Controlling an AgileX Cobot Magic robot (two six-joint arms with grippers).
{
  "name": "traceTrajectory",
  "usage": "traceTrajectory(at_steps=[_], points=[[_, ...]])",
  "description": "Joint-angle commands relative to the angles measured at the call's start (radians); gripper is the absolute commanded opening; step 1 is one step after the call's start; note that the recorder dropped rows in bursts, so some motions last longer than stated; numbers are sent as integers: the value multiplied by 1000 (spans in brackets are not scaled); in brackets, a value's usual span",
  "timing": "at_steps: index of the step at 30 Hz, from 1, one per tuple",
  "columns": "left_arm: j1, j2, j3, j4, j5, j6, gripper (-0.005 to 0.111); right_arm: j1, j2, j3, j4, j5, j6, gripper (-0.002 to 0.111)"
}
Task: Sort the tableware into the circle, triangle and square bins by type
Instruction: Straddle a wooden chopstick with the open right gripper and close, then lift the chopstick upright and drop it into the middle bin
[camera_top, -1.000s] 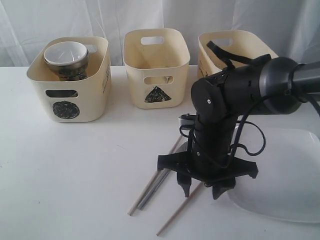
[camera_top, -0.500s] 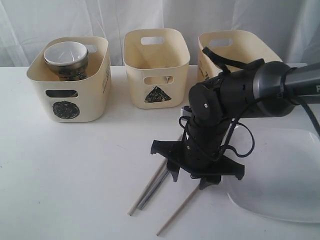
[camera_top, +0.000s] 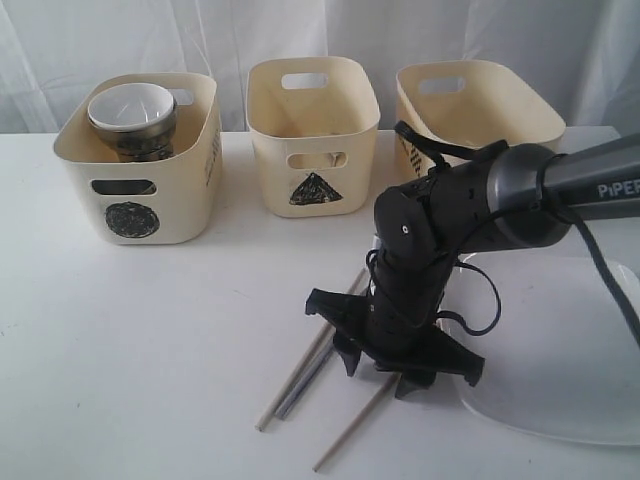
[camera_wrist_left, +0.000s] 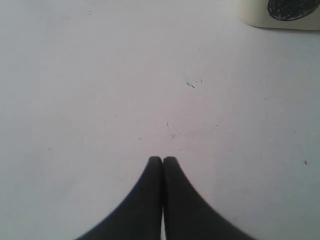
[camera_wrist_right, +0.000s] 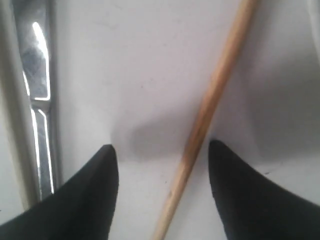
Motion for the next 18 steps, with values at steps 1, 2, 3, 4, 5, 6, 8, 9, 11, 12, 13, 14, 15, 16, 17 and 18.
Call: traceTrajectory(at_steps=[1, 2, 3, 4, 5, 6, 8, 9, 11, 12, 13, 14, 15, 16, 17, 18], points=[[-7, -5, 6, -7, 28, -2, 0, -5, 43, 8, 3, -60, 4, 44], [-7, -5, 6, -7, 28, -2, 0, -5, 47, 8, 3, -60, 4, 39], [-7, -5, 6, -7, 28, -2, 0, -5, 53, 8, 3, -54, 4, 34], [-7, -5, 6, -7, 28, -2, 0, -5, 56, 8, 3, -52, 4, 28], [-7, -5, 6, -7, 28, -2, 0, -5, 60, 8, 3, -44, 4, 22], [-7, -5, 6, -7, 28, -2, 0, -5, 63, 8, 3, -39, 4, 17], [-7, -5, 6, -7, 28, -2, 0, -5, 67, 8, 3, -35, 4, 8], [-7, -5, 6, -7, 28, -2, 0, -5, 68, 8, 3, -35, 4, 4], [-7, -5, 6, -7, 28, -2, 0, -5, 69, 8, 3, -42, 2, 0], [-7, -5, 6, -7, 28, -2, 0, -5, 69, 8, 3, -49, -11, 0], [-7, -5, 6, -7, 28, -2, 0, -5, 69, 8, 3, -53, -20, 0], [-7, -5, 6, -7, 28, -2, 0, -5, 69, 8, 3, -54, -44, 0], [-7, -5, 6, -7, 28, -2, 0, -5, 67, 8, 5, -54, -64, 0], [-7, -5, 6, -7, 28, -2, 0, -5, 63, 8, 12, -60, -89, 0], [-7, -5, 6, -7, 28, -2, 0, -5, 56, 8, 19, -66, -120, 0], [-7, -5, 6, -7, 28, -2, 0, -5, 48, 8, 23, -68, -143, 0]])
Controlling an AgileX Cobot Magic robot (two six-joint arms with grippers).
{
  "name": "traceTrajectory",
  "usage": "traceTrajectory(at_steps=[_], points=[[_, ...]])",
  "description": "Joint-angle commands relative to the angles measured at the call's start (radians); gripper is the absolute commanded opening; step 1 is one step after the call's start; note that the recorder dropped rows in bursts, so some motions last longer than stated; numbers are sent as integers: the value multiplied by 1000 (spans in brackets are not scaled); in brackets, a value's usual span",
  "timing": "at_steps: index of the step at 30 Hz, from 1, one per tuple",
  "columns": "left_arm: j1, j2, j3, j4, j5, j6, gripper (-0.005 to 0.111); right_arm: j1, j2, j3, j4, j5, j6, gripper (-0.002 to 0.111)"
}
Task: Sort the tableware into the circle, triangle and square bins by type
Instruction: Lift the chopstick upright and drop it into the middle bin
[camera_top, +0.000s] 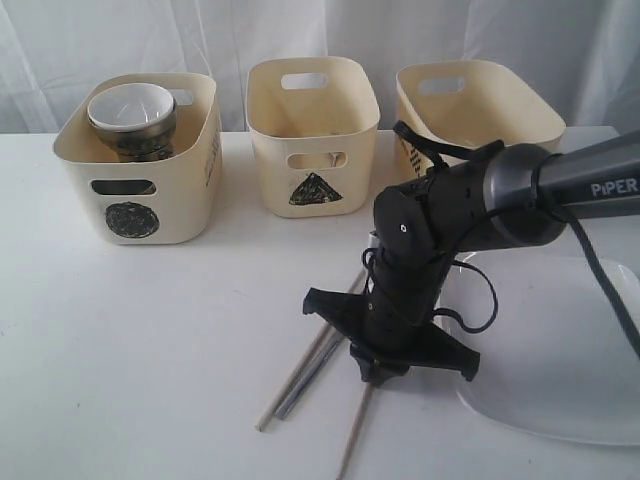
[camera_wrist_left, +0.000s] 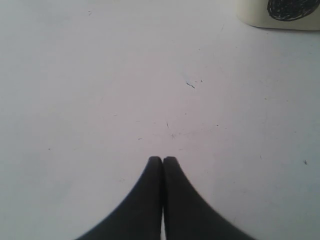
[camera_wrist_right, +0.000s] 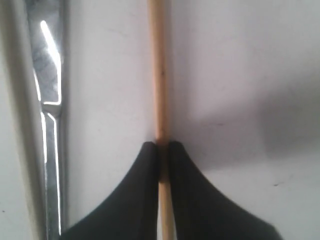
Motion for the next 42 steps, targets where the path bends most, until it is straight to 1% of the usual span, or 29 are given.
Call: traceTrajectory(at_steps=[1, 4, 11, 13, 15, 18, 21, 23, 29, 32, 35, 38, 40, 42], points=[[-7, -5, 6, -7, 28, -2, 0, -3, 11, 15, 31, -60, -137, 0], [-7, -5, 6, -7, 28, -2, 0, -3, -30, 11, 43, -65, -253, 0], [-7, -5, 6, -7, 28, -2, 0, -3, -239, 11, 33, -72, -340, 0], [-7, -5, 6, -7, 28, -2, 0, -3, -308, 9, 39, -99, -383, 0], [-7, -5, 6, -7, 28, -2, 0, -3, -404, 9, 77, -268, -437, 0], [-7, -5, 6, -7, 28, -2, 0, -4, -447, -18, 111, -577, -386, 0], [-7, -5, 6, -7, 28, -2, 0, -33, -380, -82, 121, -842, -364, 0], [-7, -5, 6, -7, 28, -2, 0, -54, -325, -124, 121, -933, -349, 0], [-7, -5, 6, -7, 28, -2, 0, -114, -105, -271, 104, -1106, -331, 0], [-7, -5, 6, -7, 28, -2, 0, -137, 32, -336, 25, -1191, -424, 0], [-7, -5, 6, -7, 28, -2, 0, -151, 147, -391, 19, -1282, -509, 0], [-7, -5, 6, -7, 28, -2, 0, -161, 227, -431, 16, -1302, -540, 1], [-7, -5, 6, -7, 28, -2, 0, -166, 257, -448, 11, -1285, -540, 6], [-7, -5, 6, -7, 28, -2, 0, -168, 271, -455, 8, -1272, -540, 18]])
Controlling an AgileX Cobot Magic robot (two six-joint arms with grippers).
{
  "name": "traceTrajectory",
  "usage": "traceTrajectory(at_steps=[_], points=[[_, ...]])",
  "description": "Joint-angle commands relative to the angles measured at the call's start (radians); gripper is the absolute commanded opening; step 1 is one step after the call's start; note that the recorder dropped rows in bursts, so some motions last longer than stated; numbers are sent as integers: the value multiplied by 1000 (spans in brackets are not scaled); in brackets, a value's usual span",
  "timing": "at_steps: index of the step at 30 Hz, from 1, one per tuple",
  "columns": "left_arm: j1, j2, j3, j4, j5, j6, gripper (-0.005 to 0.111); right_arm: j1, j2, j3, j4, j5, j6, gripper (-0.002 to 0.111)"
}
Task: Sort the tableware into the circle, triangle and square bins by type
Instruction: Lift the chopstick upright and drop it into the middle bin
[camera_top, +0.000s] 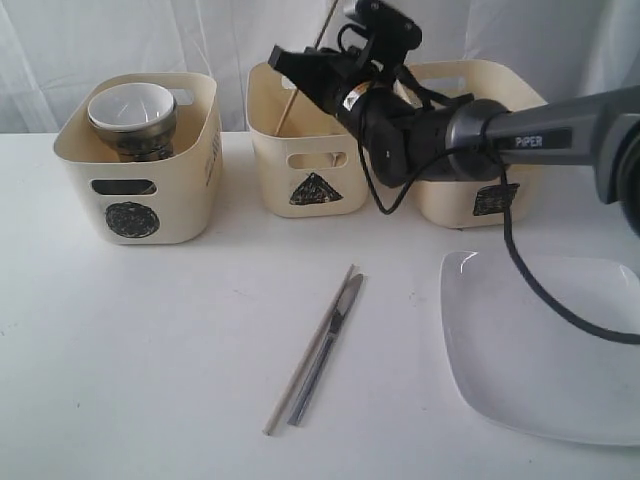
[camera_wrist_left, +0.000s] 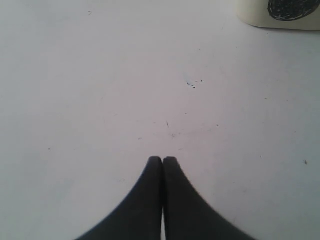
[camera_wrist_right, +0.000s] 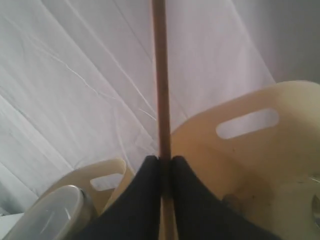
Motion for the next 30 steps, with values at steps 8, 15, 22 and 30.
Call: traceTrajectory(at_steps=[8, 15, 22, 30], points=[[-7, -5, 6, -7, 28, -2, 0, -15, -26, -28, -19, 168, -28, 42], [-7, -5, 6, -7, 28, -2, 0, -15, -202, -28, -44, 776, -100, 42], [-7, -5, 6, -7, 28, -2, 0, -13, -392, -19, -51, 1329, -365, 27], [-7, -5, 6, -7, 28, -2, 0, 151, -727, 238, -32, 1297, -110, 0]])
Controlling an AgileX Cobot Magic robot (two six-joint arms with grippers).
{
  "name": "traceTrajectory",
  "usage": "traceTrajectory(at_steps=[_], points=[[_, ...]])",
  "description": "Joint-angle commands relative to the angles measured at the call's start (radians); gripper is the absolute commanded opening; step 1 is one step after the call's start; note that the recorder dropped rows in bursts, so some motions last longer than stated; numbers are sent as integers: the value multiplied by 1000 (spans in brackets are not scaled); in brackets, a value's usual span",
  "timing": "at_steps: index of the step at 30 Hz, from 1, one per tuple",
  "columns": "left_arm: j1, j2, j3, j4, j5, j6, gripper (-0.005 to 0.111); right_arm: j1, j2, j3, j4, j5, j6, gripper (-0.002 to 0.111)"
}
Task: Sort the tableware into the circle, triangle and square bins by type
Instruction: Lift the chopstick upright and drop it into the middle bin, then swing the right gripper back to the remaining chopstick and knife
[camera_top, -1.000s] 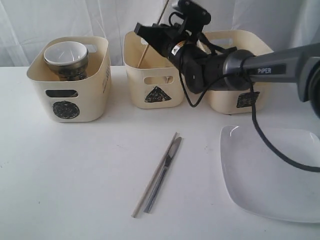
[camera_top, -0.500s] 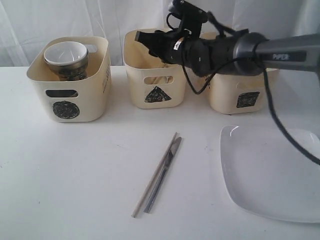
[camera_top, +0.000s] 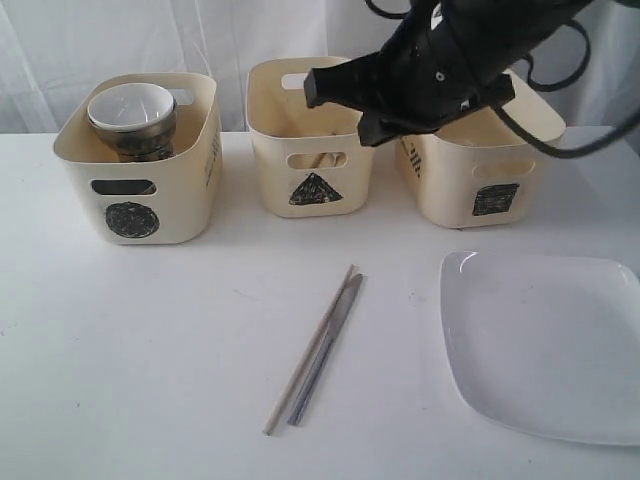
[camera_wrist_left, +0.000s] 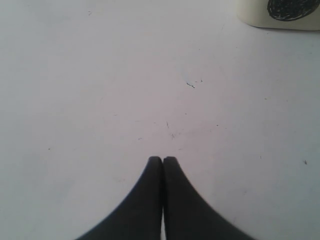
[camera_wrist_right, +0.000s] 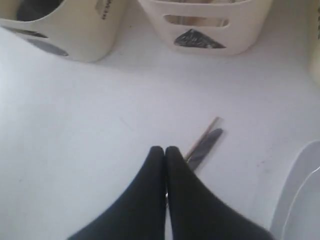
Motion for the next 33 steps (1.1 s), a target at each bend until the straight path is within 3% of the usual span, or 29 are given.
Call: traceTrajectory(at_steps=[1, 4, 7, 10, 13, 17, 21, 27, 29, 31, 33], points=[[-7, -5, 6, -7, 28, -2, 0, 146, -146, 188, 26, -102, 98, 0], [-7, -5, 6, -7, 28, -2, 0, 284, -178, 323, 49, -194, 116, 0], [-7, -5, 6, -7, 28, -2, 0, 425, -155, 476, 33, -395, 106, 0], [-7, -5, 6, -7, 28, -2, 0, 434, -93, 544, -85, -560, 80, 0], [-7, -5, 6, -7, 28, -2, 0, 400, -64, 536, -211, -614, 80, 0], [-7, -5, 6, -7, 28, -2, 0, 325, -64, 461, -206, -462, 240, 0], [-7, -5, 6, -7, 28, -2, 0, 234, -64, 384, -305, -272, 239, 0], [-7, -5, 6, -7, 28, -2, 0, 160, -68, 314, -805, 22, 249, 0], [-7, -5, 6, -7, 28, -2, 0, 159, -86, 314, -917, 47, 274, 0], [-7, -5, 6, -7, 28, -2, 0, 161, -117, 314, -900, 4, 293, 0], [-7, -5, 6, -7, 28, -2, 0, 161, -143, 314, -760, -63, 299, 0]])
